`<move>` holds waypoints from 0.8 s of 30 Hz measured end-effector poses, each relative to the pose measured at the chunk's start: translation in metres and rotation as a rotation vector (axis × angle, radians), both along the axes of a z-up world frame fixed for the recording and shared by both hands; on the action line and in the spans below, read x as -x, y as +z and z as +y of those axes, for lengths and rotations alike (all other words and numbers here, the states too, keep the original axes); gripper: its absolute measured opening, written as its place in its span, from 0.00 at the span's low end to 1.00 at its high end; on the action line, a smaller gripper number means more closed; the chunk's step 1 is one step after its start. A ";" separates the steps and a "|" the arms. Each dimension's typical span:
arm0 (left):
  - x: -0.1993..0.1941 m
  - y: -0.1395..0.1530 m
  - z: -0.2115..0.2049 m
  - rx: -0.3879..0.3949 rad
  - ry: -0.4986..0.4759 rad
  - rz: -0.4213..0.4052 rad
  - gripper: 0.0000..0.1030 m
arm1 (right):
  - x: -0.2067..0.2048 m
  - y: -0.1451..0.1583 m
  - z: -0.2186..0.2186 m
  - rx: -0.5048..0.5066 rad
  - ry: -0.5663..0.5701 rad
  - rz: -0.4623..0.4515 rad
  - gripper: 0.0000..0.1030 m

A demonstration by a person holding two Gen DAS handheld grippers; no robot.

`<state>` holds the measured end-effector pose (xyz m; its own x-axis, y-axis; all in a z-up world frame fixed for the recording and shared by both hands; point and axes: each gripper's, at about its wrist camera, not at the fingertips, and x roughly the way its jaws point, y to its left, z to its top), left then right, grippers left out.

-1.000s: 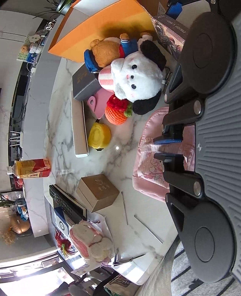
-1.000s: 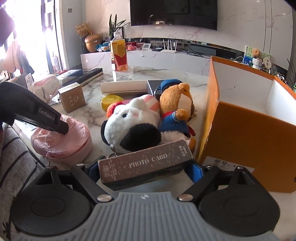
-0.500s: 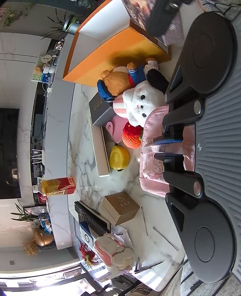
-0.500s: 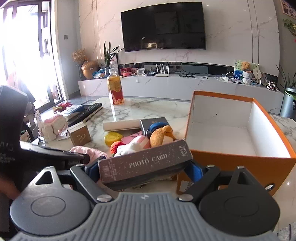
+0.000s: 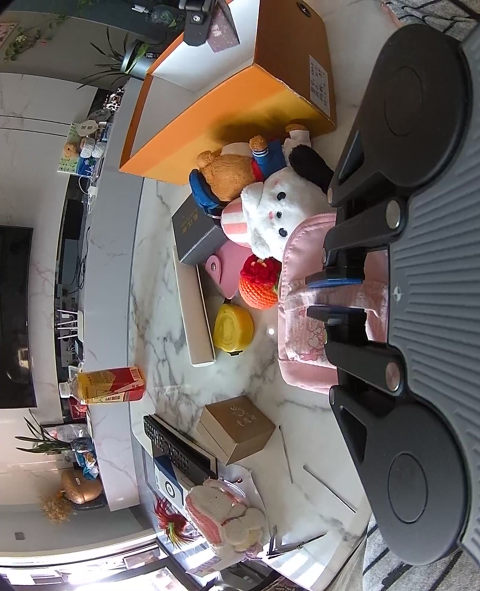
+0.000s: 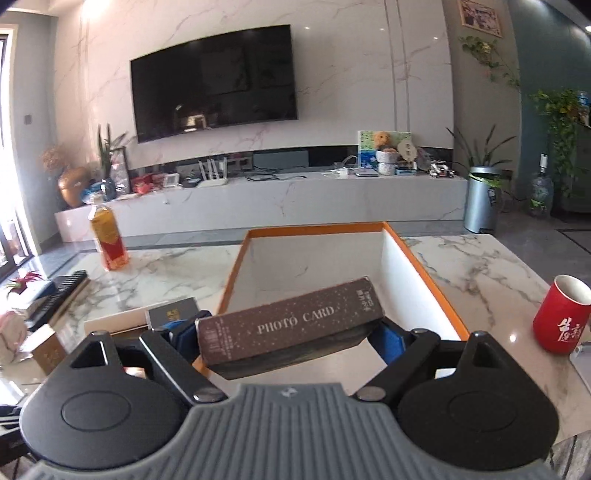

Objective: Organize objects
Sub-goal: 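Carry the PHOTO CARD box over the orange box with the right tool while the left tool lifts the backpack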

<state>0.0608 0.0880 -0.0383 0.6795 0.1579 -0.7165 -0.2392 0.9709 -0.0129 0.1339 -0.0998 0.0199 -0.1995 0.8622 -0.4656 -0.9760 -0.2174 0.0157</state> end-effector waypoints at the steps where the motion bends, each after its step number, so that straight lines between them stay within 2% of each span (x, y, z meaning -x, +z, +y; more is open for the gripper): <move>1: 0.000 0.000 0.000 0.001 0.001 0.000 0.13 | 0.000 -0.004 0.007 0.024 -0.011 -0.006 0.87; 5: -0.002 -0.001 0.000 0.010 0.003 0.008 0.13 | -0.003 -0.024 0.021 0.145 -0.039 -0.049 0.87; 8: -0.003 0.000 0.000 0.016 -0.012 0.004 0.14 | -0.001 -0.027 0.010 0.148 -0.035 -0.160 0.87; 10: -0.002 0.000 -0.002 0.013 -0.022 -0.001 0.16 | -0.005 -0.028 -0.001 0.160 -0.020 -0.180 0.87; 13: -0.001 0.001 -0.004 -0.002 -0.026 -0.004 0.16 | -0.011 -0.027 -0.012 0.180 0.001 -0.178 0.87; 18: 0.000 0.002 -0.003 0.018 -0.027 -0.007 0.16 | -0.019 -0.023 -0.015 0.285 0.070 -0.137 0.87; 21: 0.000 0.001 -0.001 0.030 -0.021 0.005 0.08 | -0.020 -0.025 -0.018 0.365 0.125 -0.087 0.87; 24: 0.000 0.000 -0.002 0.032 -0.035 0.016 0.06 | -0.021 -0.027 -0.019 0.386 0.133 -0.062 0.87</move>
<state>0.0610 0.0858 -0.0386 0.6726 0.1108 -0.7316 -0.2055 0.9778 -0.0408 0.1546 -0.1187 -0.0074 -0.2591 0.5903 -0.7645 -0.9413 -0.3317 0.0629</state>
